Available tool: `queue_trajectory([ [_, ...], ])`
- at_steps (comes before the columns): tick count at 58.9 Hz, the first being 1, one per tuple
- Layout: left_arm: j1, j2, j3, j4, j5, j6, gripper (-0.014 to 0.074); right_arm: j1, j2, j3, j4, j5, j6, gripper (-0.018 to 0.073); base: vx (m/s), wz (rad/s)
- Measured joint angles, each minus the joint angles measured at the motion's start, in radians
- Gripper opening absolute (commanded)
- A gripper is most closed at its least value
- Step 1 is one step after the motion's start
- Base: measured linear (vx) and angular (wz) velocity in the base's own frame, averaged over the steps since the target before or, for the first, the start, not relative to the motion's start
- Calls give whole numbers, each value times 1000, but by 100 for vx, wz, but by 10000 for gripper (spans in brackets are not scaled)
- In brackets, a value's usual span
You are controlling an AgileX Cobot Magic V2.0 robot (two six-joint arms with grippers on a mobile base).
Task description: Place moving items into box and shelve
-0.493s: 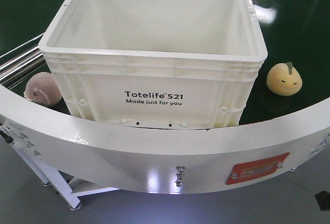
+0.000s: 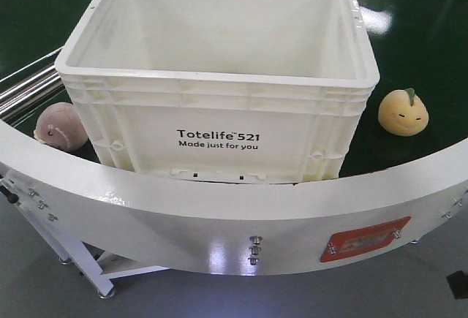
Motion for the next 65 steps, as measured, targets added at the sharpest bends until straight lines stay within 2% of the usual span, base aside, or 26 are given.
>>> queue_trajectory([
  [23, 0, 0, -3, 0, -34, 0, -22, 0, 0, -3, 10, -29, 0, -15, 0, 0],
  [31, 0, 0, -130, 0, 21, -4, -22, 0, 0, -119, 35, 65, 0, -15, 0, 0],
  [37, 0, 25, -304, 0, 122, -6, -22, 0, 19, -252, 36, 154, -1, -15, 0, 0],
  [50, 0, 256, -616, 0, 421, -6, -22, 0, 218, -505, 36, 374, -5, -15, 0, 0],
  [56, 0, 355, -677, 0, 529, -4, -22, 0, 330, -563, 37, 467, -6, -15, 0, 0],
  [65, 0, 464, -681, -1, 667, -3, -22, 0, 480, -569, 40, 573, -6, -15, 0, 0],
])
